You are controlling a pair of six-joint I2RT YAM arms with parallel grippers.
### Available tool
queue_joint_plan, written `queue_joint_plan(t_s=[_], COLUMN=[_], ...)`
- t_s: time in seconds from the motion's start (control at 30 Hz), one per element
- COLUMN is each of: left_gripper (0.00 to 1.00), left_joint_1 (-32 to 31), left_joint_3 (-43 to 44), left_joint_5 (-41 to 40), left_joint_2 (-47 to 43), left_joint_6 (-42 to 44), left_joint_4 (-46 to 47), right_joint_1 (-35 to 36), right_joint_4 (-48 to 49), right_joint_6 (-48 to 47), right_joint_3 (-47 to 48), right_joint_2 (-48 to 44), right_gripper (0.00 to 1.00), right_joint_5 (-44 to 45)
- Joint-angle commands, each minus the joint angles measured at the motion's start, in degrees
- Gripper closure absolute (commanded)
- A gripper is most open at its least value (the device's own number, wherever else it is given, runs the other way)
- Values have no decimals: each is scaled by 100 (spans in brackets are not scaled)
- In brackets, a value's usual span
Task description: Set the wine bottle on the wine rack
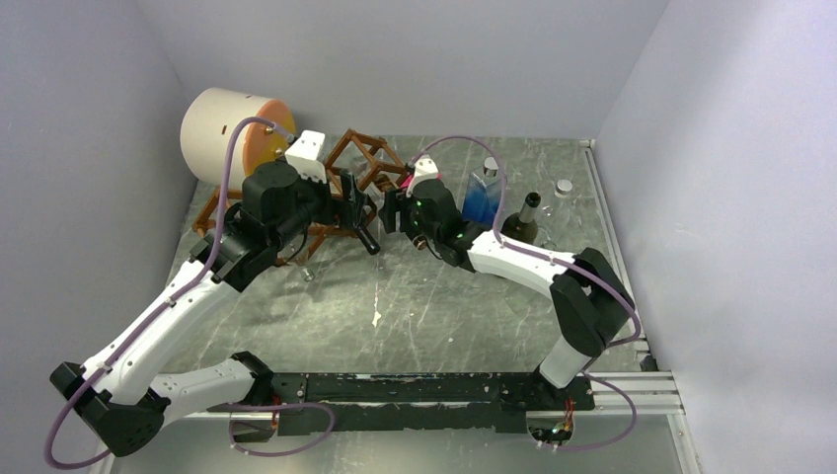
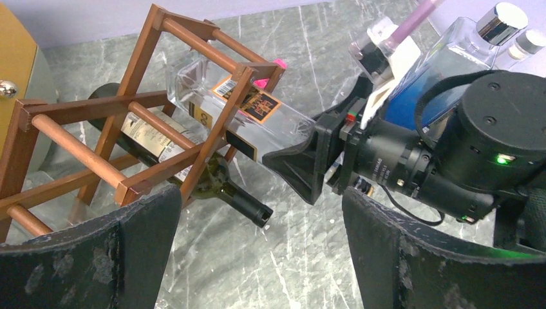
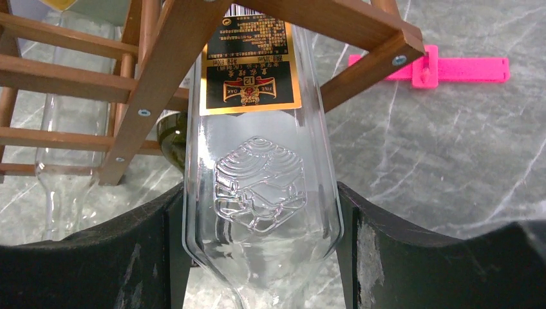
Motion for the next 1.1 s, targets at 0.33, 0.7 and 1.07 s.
queue_joint_plan(t_s=[0.33,0.7,1.07], left_gripper=[2,2,2], left_joint_1=[27,25,27], left_joint_3=[184,176,141], left_joint_5=[42,34,-8], left_joint_2=[-134,-190,-261], left_joint_6=[-57,-70,-81], left_joint_4=[-186,-216,-268], right_joint_1=[-111,-359,-375], right_joint_4=[1372,1057,886], right_joint_6=[-284,562,433], right_joint_3=[1140,1545,1624], right_joint_2=[673,1045,1197], right_gripper=[97,73,24], right_joint_5=[-417,-1085,-586])
